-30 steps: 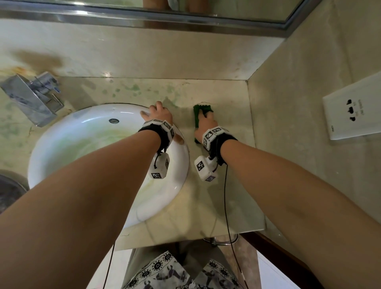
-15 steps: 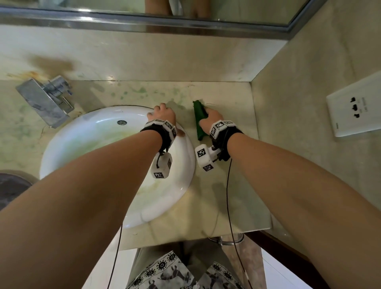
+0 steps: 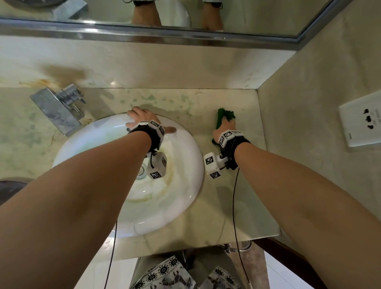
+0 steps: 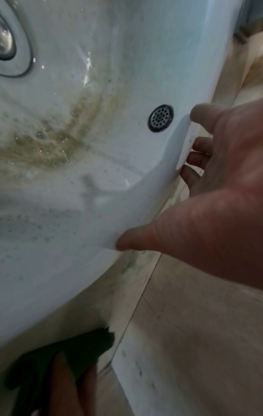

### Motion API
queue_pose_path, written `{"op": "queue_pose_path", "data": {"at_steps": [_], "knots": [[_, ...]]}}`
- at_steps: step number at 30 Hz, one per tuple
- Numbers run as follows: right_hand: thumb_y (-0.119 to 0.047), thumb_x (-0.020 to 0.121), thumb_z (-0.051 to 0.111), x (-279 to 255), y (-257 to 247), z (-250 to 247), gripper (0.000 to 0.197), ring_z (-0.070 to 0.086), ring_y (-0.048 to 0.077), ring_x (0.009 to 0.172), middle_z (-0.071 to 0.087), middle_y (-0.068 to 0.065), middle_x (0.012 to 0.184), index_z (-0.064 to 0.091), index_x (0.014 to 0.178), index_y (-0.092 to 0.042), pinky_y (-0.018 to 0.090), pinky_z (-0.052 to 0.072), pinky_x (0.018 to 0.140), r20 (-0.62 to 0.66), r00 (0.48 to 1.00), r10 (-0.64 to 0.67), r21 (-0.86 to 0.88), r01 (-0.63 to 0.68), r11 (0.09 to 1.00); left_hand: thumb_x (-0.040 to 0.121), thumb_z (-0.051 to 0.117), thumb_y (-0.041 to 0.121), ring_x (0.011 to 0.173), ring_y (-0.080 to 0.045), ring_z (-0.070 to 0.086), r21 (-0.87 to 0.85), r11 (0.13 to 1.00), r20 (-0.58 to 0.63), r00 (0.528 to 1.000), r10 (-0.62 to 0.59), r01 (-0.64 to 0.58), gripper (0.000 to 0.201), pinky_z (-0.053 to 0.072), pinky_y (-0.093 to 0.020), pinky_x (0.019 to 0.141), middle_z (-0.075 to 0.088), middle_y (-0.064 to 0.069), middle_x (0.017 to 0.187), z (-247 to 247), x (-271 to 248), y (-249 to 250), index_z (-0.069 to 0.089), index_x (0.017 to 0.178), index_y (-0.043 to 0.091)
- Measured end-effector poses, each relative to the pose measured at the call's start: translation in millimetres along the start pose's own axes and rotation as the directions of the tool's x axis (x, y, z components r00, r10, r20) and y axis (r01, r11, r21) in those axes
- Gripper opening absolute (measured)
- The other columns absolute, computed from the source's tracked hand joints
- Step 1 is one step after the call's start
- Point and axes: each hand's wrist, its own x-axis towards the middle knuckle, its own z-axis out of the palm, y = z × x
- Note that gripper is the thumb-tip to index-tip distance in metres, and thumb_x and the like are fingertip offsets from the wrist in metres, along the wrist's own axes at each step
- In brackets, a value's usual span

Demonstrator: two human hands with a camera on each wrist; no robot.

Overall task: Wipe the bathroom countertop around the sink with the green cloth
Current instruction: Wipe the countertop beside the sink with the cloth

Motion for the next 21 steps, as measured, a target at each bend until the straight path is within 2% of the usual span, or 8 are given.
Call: {"op": "queue_pose_path", "data": {"at_steps": [5, 8, 11, 14, 17, 21], "knots": [[-0.008, 0.091, 0.046, -2, -28, 4, 0.073, 0.028, 0.036, 0.139, 0.013, 0.018, 0.156, 0.008, 0.154, -0.010, 0.038, 0.025, 0.117, 0.112, 0.988, -0.107, -0.037, 0.111, 0.993, 0.047, 0.060, 0.091, 0.111, -0.034, 0.039, -0.001, 1.000, 0.022, 1.000, -0.004, 0.004, 0.127, 0.037, -0.044, 0.093, 0.039, -0.020, 0.122, -2, 5, 3, 0.042, 0.129, -0.004], [-0.011, 0.089, 0.048, -2, -47, 9, 0.078, 0.024, 0.036, 0.142, 0.007, 0.018, 0.158, 0.004, 0.154, -0.014, 0.042, 0.025, 0.117, 0.168, 0.981, -0.101, -0.074, 0.115, 0.991, 0.044, 0.058, 0.094, 0.116, -0.038, 0.037, -0.029, 0.999, 0.022, 1.000, -0.018, 0.019, 0.132, 0.034, -0.046, 0.099, 0.037, -0.021, 0.126, 1, 8, 7, 0.041, 0.129, -0.005], [-0.010, 0.093, 0.047, 0, -59, 10, 0.077, 0.011, 0.034, 0.147, -0.001, 0.019, 0.159, -0.002, 0.154, -0.010, 0.040, 0.018, 0.120, 0.188, 0.979, -0.076, -0.071, 0.091, 0.993, 0.043, 0.056, 0.095, 0.127, -0.046, 0.027, -0.067, 0.997, 0.034, 0.999, -0.042, 0.045, 0.141, 0.028, -0.050, 0.108, 0.030, -0.025, 0.135, 5, 6, 12, 0.033, 0.136, -0.009], [-0.013, 0.095, 0.046, 0, -69, 11, 0.075, 0.011, 0.035, 0.147, 0.001, 0.021, 0.159, 0.000, 0.153, -0.007, 0.038, 0.016, 0.120, 0.156, 0.982, -0.105, -0.075, 0.118, 0.990, 0.043, 0.057, 0.095, 0.131, -0.049, 0.023, -0.084, 0.995, 0.054, 0.997, -0.054, 0.059, 0.144, 0.026, -0.051, 0.110, 0.027, -0.026, 0.138, 3, 7, 15, 0.029, 0.139, -0.010], [-0.021, 0.094, 0.048, 8, -82, 14, 0.077, 0.012, 0.036, 0.147, -0.001, 0.021, 0.159, 0.002, 0.154, -0.010, 0.040, 0.019, 0.119, 0.166, 0.979, -0.116, -0.040, 0.124, 0.991, 0.045, 0.062, 0.091, 0.134, -0.050, 0.019, -0.088, 0.993, 0.089, 0.993, -0.076, 0.084, 0.145, 0.024, -0.052, 0.112, 0.025, -0.026, 0.140, -1, 10, 17, 0.025, 0.142, -0.009], [-0.021, 0.092, 0.048, 13, -99, 16, 0.076, 0.020, 0.035, 0.143, 0.004, 0.018, 0.158, 0.004, 0.154, -0.013, 0.039, 0.026, 0.116, 0.162, 0.975, -0.154, 0.007, 0.155, 0.988, 0.040, 0.064, 0.091, 0.128, -0.045, 0.026, -0.087, 0.992, 0.107, 0.990, -0.087, 0.097, 0.142, 0.028, -0.048, 0.109, 0.030, -0.022, 0.133, -3, 11, 20, 0.031, 0.138, -0.007]]}}
